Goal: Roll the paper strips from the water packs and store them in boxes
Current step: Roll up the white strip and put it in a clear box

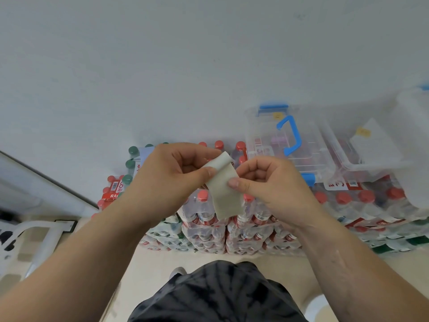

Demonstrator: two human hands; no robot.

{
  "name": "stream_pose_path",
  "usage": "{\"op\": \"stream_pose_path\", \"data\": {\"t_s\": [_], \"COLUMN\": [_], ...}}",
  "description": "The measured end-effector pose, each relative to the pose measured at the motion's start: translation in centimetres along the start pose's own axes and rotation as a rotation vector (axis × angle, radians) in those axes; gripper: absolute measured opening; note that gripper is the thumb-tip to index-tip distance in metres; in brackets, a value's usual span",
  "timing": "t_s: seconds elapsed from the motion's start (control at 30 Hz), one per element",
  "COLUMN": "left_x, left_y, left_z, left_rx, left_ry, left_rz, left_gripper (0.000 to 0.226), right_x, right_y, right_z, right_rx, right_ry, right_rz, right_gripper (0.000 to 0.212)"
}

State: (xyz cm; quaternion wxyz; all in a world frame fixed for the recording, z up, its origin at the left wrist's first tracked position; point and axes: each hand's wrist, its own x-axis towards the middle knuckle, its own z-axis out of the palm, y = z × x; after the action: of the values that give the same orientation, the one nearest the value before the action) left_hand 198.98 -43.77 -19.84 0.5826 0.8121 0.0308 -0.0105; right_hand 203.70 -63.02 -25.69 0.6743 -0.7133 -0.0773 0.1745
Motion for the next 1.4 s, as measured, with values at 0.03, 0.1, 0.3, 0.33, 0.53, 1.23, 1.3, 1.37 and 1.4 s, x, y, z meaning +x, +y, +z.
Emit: {"op": "stream_pose_path", "data": {"t_s": [0.03,0.1,0.3,0.33,0.53,1.23,1.3,1.37,1.4], "left_x": [-0.1,-0.1,-0.1,-0.1,-0.1,0.6,0.4,0.2,0.1], "left_y": [0.0,0.1,-0.2,-0.3,-0.3,-1.5,-1.6,-1.9,-2.1], "left_z": [0.0,0.2,0.5,0.5,0.8,0.0,0.0,0.1,0.3], "left_rx": [-0.016,-0.04,-0.042,-0.039,-0.135,0.073,0.108,0.135,0.158], "left_ry": [-0.003,-0.011,0.085,0.107,0.131,0.134,0.123,0.124,0.134], "left_rz": [0.007,0.017,0.011,0.008,-0.043,-0.097,-0.075,-0.062,-0.053], "left_gripper": [0.032,0.03,0.033,0.033,0.03,0.04,0.042,0.043,0.043], "right_x": [-0.1,-0.3,-0.5,-0.6,-0.8,0.7,0.9,1.2,1.3], "right_y": [-0.1,-0.2,0.1,0.2,0.7,1.3,1.4,1.5,1.6], "right_z": [0.1,0.3,1.0,1.0,1.8,1.5,1.4,1.1,1.0], "right_rx": [0.002,0.008,-0.043,-0.058,-0.012,-0.395,-0.351,-0.351,-0.367], "right_ry": [-0.003,-0.002,0.096,0.124,0.102,-0.094,-0.127,-0.119,-0.118], "right_rz": [-0.005,-0.02,-0.082,-0.094,-0.134,-0.135,-0.136,-0.154,-0.152], "right_gripper": [0.02,0.02,0.018,0.017,0.03,0.02,0.016,0.022,0.024]}}
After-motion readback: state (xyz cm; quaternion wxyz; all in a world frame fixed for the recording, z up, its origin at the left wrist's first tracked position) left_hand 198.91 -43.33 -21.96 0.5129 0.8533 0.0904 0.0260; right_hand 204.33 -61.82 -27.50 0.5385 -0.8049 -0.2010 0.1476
